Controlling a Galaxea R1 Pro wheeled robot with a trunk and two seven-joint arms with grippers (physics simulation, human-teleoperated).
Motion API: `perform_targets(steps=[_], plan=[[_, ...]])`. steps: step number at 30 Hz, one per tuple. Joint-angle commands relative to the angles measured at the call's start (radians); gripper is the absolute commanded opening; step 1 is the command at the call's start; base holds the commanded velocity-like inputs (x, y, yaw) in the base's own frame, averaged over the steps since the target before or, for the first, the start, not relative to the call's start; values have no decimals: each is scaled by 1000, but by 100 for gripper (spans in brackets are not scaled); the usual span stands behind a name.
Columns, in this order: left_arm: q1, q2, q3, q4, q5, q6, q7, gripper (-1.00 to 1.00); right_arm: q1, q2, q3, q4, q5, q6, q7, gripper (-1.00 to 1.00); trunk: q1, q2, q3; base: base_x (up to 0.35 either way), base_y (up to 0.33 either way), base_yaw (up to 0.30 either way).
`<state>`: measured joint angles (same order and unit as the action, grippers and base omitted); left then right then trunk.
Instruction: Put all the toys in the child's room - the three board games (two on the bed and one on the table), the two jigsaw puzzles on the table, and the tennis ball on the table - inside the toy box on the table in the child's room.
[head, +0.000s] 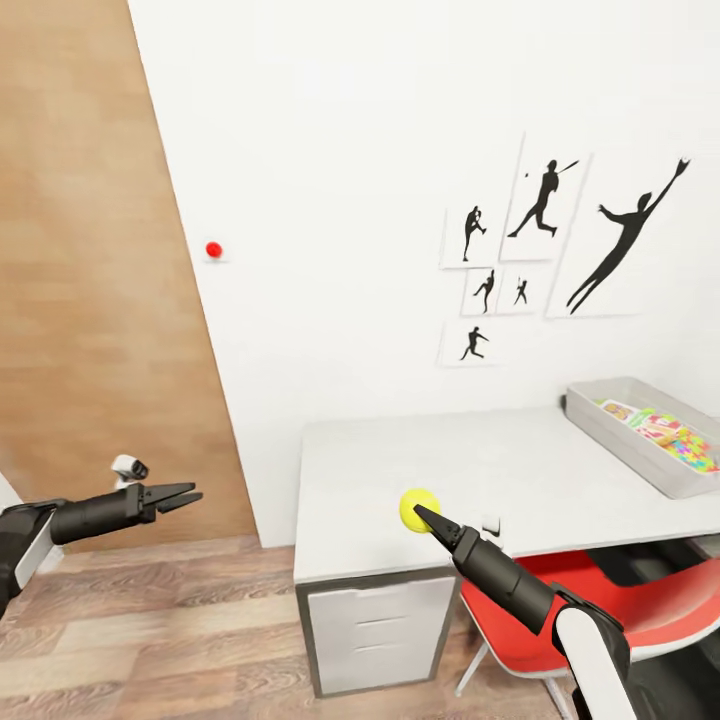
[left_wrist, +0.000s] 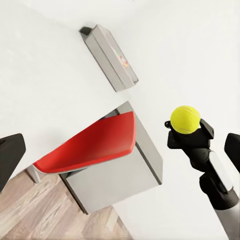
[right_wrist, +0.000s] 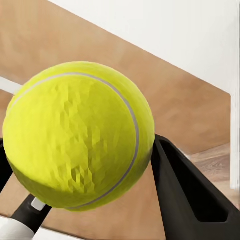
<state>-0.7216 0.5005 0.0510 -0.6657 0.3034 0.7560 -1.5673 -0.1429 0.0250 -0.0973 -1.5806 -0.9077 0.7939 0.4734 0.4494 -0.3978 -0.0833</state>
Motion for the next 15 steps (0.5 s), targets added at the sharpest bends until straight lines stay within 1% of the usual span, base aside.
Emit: perform_targets(steps=[1,5,10,15], plan=[[0,5,0,0,0,15,-4,100,-2,1,-2,0,-3,8,1,-100,1,-2,-2,0,-6,-281],[0,18,0,0,1,25,-4,100,-1,1,-2,0,-3,8,2,-100,1,-2,-2,0,-2,-281],[0,21,1,0,2,32,-4,100,-1,1,-2,0,-2,8,3,-100,1,-2,-2,0,0,-265],[0,21,1,0,2,32,-4,100,-1,1,-2,0,-2,8,3,-100,1,-2,-2,0,0,-67]])
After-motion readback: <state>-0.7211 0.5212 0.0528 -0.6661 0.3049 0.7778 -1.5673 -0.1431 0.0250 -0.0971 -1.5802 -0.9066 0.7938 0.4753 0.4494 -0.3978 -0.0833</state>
